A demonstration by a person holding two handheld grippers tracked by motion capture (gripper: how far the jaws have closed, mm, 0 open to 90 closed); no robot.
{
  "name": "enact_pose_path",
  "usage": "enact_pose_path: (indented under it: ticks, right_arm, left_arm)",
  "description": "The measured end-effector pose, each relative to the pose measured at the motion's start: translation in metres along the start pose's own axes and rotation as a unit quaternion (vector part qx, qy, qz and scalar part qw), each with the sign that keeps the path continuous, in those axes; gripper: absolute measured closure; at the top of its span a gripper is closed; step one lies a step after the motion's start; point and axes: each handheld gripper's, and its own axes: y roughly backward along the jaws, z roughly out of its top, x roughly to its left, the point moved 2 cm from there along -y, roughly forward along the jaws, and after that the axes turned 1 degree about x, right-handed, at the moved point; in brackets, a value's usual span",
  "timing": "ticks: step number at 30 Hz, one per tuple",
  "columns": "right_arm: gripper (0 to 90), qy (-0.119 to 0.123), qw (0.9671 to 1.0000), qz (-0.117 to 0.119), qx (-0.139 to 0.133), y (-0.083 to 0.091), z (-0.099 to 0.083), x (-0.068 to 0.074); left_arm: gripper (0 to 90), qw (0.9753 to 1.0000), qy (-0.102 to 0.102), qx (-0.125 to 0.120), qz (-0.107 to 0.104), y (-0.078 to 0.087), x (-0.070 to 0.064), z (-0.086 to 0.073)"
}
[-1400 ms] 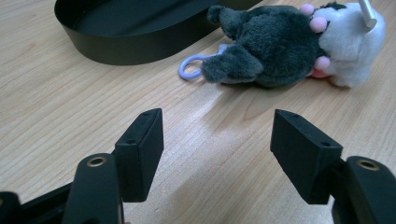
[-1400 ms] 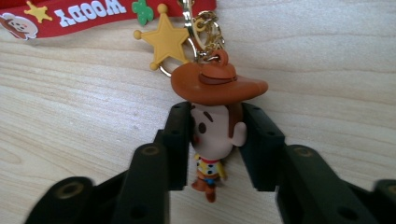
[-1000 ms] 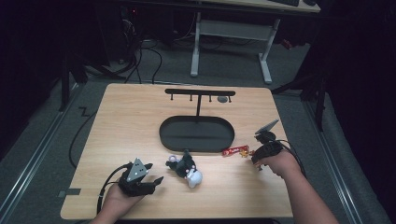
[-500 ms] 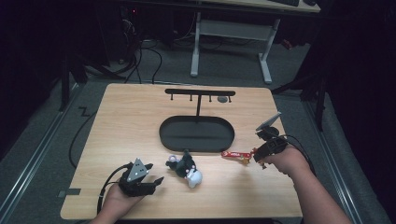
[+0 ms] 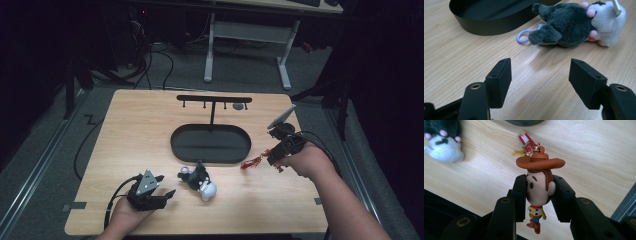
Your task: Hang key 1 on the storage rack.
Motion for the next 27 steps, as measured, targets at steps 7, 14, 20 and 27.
enact_pose_path:
  ticks: [7,14,20,27]
  right_arm:
    - [67.1,0.012,0.9999,-0.008,-0.004,0.016,0.011,0.007]
    - [67.1,0.023,0.9996,-0.011,-0.012,0.027,0.020,0.015]
    - [67.1,0.031,0.9992,-0.015,-0.022,0.036,0.031,0.019]
    - [67.1,0.030,0.9989,-0.019,-0.029,0.041,0.047,0.020]
  left_arm:
    - [35.0,1.0000,0.001,0.000,0.000,0.000,0.000,0.000]
    - [35.1,1.0000,0.001,0.002,0.000,0.000,0.001,-0.001]
    - [35.0,1.0000,0.001,0.003,-0.001,0.001,0.002,-0.001]
    - [35.0,1.0000,0.001,0.002,0.001,0.002,0.003,-0.001]
